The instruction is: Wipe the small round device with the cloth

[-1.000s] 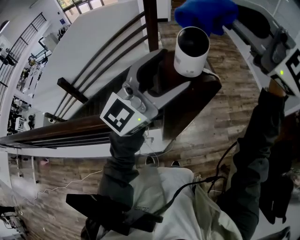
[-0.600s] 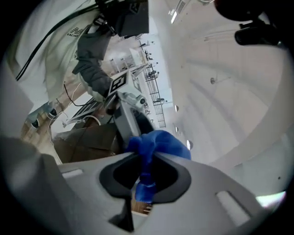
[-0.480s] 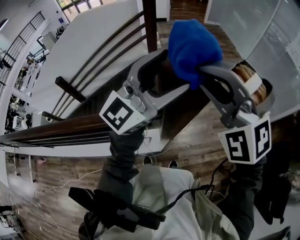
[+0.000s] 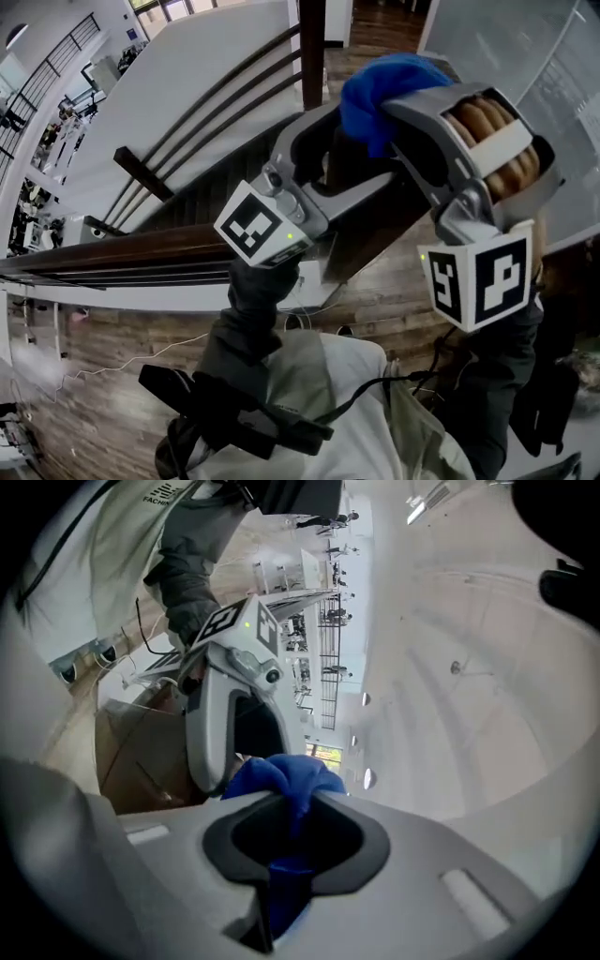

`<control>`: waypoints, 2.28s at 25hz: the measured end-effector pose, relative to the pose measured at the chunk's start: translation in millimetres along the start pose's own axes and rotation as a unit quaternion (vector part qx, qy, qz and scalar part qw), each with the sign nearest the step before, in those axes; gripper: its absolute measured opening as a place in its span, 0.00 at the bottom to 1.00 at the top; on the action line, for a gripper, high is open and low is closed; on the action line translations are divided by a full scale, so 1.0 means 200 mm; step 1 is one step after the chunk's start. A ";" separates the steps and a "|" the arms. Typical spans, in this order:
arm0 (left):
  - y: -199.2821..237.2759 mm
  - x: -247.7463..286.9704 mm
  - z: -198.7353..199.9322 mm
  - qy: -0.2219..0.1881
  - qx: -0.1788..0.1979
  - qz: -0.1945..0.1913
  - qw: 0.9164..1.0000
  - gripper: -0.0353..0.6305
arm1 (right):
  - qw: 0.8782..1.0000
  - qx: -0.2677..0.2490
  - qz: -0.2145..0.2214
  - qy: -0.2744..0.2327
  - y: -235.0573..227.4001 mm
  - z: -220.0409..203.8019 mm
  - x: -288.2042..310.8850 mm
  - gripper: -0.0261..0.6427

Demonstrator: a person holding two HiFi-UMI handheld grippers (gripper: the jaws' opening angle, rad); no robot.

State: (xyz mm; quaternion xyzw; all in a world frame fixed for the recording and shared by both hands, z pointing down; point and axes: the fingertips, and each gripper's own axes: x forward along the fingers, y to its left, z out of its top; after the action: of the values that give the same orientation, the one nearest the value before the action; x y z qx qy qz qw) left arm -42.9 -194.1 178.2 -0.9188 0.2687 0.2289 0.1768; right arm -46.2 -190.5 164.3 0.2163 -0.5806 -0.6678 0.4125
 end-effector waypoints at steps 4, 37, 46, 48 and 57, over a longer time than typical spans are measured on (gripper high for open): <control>-0.01 0.00 -0.03 0.023 0.018 -0.013 0.999 0.60 | 0.999 0.044 0.018 -0.008 0.09 0.01 -0.02 0.13; 0.14 0.10 -0.01 0.143 0.105 0.039 0.983 0.06 | 0.874 0.464 -0.136 -0.051 0.12 -0.32 -0.15 0.13; 0.15 0.09 0.00 0.137 0.101 0.058 0.984 0.06 | 0.884 0.458 -0.077 -0.056 0.18 -0.20 -0.09 0.13; 0.15 0.09 0.00 0.140 0.101 0.060 0.983 0.06 | 0.890 0.450 -0.051 -0.056 0.23 -0.17 -0.09 0.13; 0.13 0.08 -0.04 0.149 0.094 0.062 0.982 0.06 | 0.895 0.421 -0.140 -0.043 0.00 -0.32 -0.28 0.13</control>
State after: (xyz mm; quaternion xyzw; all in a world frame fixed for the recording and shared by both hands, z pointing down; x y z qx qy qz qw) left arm -43.3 -226.1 171.8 -0.9035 0.3688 0.0742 0.2055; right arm 34.7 -185.1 138.4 0.4202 -0.7883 -0.4200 0.1599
